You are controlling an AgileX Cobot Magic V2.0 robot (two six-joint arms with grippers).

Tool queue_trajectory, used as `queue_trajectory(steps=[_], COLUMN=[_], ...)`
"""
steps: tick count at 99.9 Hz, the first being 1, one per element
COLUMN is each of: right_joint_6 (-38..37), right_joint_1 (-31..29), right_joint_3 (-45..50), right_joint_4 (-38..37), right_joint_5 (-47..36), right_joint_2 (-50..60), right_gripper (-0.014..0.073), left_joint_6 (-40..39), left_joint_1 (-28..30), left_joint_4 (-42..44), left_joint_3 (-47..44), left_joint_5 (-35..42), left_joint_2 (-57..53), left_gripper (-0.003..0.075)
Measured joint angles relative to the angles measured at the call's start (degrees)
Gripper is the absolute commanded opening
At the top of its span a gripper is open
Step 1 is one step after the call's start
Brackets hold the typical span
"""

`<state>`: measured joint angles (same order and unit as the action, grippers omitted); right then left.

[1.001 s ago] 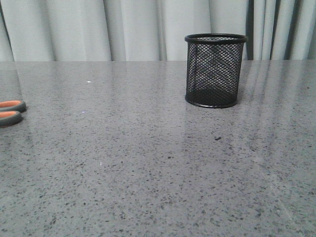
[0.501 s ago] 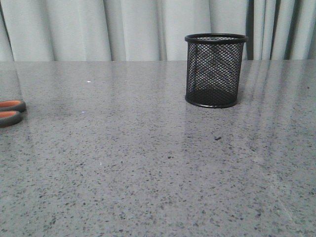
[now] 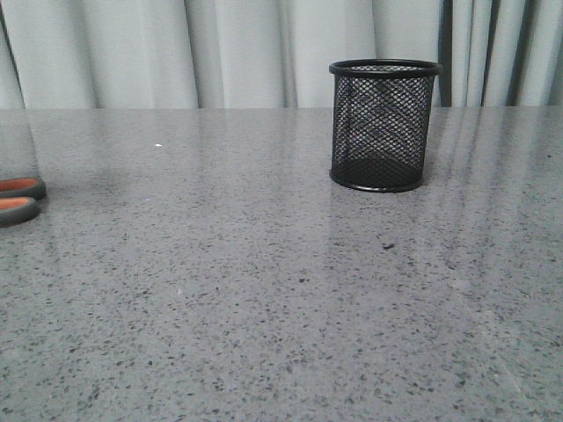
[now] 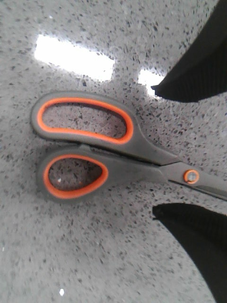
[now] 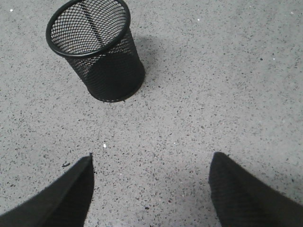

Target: Put scissors into bucket

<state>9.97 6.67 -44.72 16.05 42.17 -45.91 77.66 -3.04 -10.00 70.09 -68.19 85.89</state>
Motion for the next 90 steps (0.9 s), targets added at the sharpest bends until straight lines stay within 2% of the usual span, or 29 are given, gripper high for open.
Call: queue_trajectory(steps=[40,90], right_joint_6=[0.2,0.3], right_joint_1=[0.0,0.0], right_joint_3=[0.0,0.0], right_joint_4=[0.0,0.0], right_joint_5=[0.0,0.0], right_joint_2=[0.0,0.0], right_gripper=[0.0463,0.0463], left_joint_6=[3.5,3.6], left_joint_1=[0.0,0.0], left_joint_4=[1.2,2.4], left_joint_3=[0.0,0.9], left_joint_5=[2.0,1.8], left_joint_2=[6.2,8.4], left_gripper=[0.0421,0.0416])
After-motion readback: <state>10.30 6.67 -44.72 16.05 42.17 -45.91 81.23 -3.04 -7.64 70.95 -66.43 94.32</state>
